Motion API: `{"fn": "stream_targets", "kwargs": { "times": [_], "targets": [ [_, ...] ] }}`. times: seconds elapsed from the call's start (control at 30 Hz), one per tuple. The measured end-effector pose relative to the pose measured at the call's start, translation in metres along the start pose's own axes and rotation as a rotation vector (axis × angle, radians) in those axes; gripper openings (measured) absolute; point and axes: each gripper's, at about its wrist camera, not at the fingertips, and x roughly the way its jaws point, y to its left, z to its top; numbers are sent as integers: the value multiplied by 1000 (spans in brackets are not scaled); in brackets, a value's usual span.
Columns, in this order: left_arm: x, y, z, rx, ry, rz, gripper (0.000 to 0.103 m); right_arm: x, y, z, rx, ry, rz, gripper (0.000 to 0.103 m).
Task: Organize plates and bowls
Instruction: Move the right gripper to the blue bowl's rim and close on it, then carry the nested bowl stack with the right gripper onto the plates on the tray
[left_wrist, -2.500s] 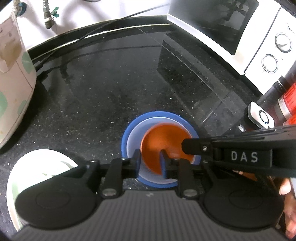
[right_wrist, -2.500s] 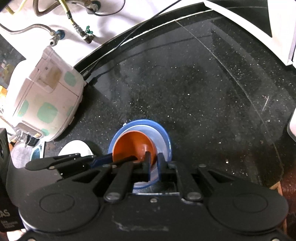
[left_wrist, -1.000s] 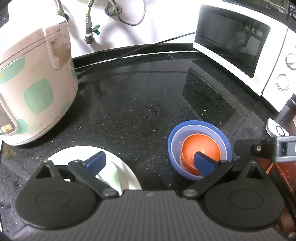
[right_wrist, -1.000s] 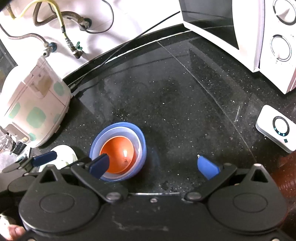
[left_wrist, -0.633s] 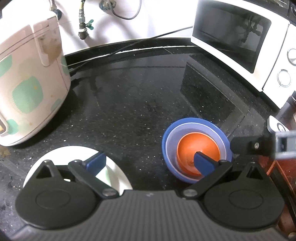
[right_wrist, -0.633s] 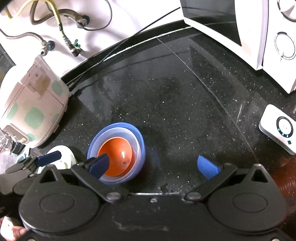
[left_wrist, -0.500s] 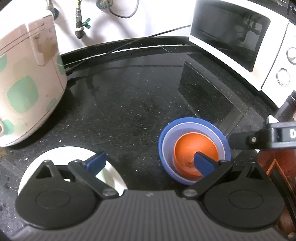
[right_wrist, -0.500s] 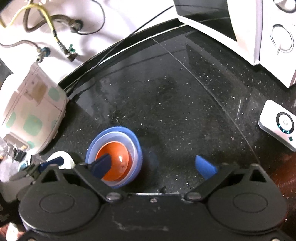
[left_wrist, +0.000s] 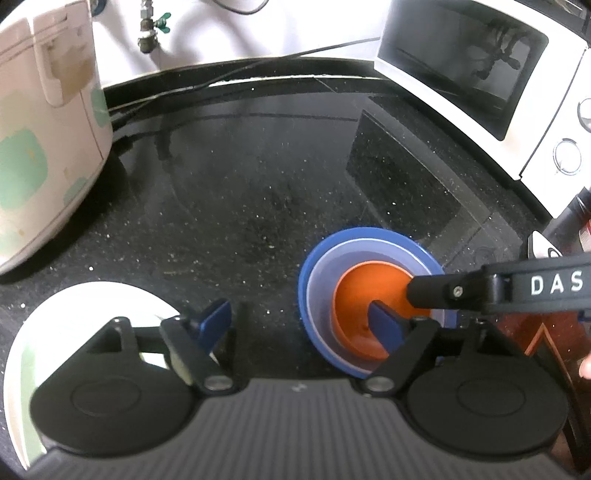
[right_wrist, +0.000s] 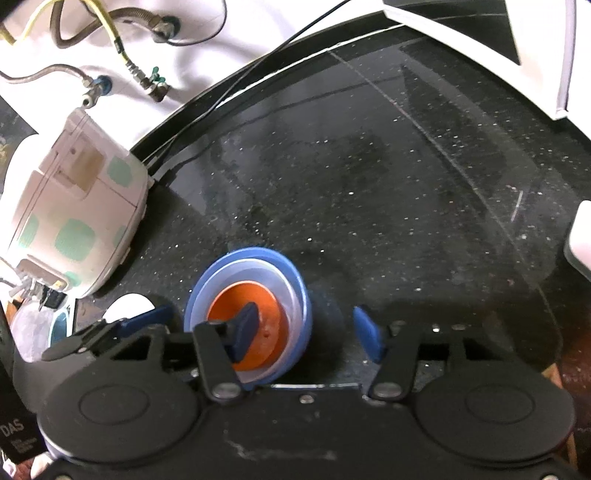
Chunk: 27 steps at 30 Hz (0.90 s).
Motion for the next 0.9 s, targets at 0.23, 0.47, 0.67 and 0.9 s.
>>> {"fn": "stream_targets", "kwargs": {
  "times": [0.23, 0.47, 0.67, 0.9],
  "targets": [
    [8, 0, -1, -19, 33, -36, 48, 9, 10, 1, -56, 14, 11, 27],
    [10, -3, -3, -27, 40, -33, 39, 11, 15, 0, -87, 5, 11, 14],
    [12, -5, 1, -27, 51, -20, 38, 13, 15, 2, -90, -2, -1, 14],
    [3, -2, 3, -29, 45, -29, 37, 5, 20, 2, -102, -22, -13, 14]
  ]
}}
